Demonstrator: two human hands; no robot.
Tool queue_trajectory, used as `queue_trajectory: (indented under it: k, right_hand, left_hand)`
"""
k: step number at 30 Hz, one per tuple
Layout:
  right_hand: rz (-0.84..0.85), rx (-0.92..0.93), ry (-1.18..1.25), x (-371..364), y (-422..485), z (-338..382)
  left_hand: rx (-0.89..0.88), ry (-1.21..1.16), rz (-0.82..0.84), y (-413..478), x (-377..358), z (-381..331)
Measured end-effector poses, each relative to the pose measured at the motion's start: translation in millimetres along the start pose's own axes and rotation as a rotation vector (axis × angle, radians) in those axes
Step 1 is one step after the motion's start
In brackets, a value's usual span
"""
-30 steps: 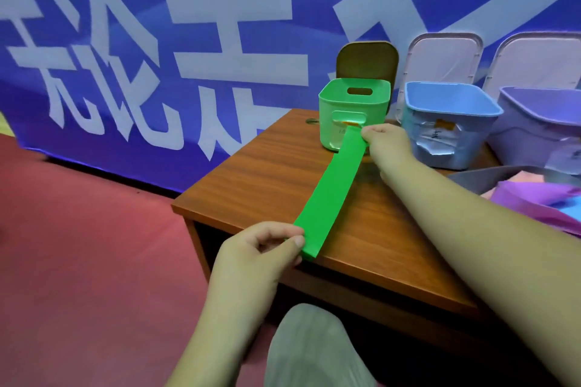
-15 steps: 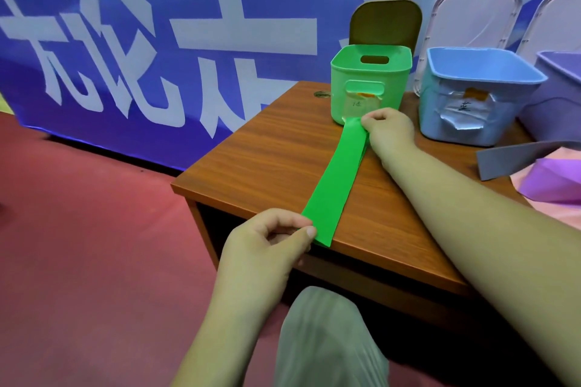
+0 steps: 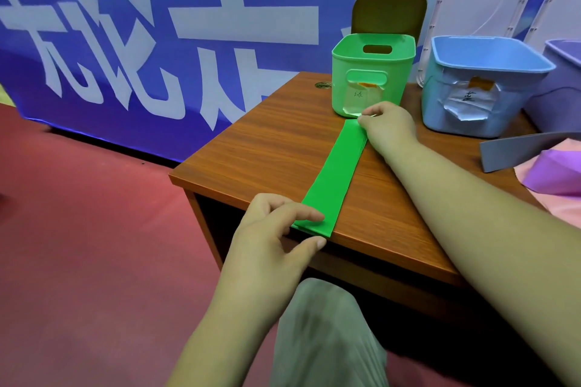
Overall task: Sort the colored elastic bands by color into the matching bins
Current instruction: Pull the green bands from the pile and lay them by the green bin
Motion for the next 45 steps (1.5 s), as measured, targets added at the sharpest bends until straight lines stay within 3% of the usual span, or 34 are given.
queue_trajectory:
  k: [14, 45]
  right_hand:
    - [0.041, 0.008, -0.16, -2.5, -2.5, 2.3]
    - [0.052, 0.036, -0.09, 8.5, -15.6, 8.8]
  left_hand:
    - [0.022, -0.046, -0.017, 5.2, -3.2, 9.2]
    - [-0.034, -0.004, 0.009, 9.1, -4.5, 11.4]
Point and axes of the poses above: each hand's wrist, its own y-axis towards the middle knuckle, its own x-axis out of the back of the hand, z = x × y, the point moved 4 cm from there along y, towards the middle knuckle, and after that the axes turned 2 degrees about y, right-handed, at the moved point
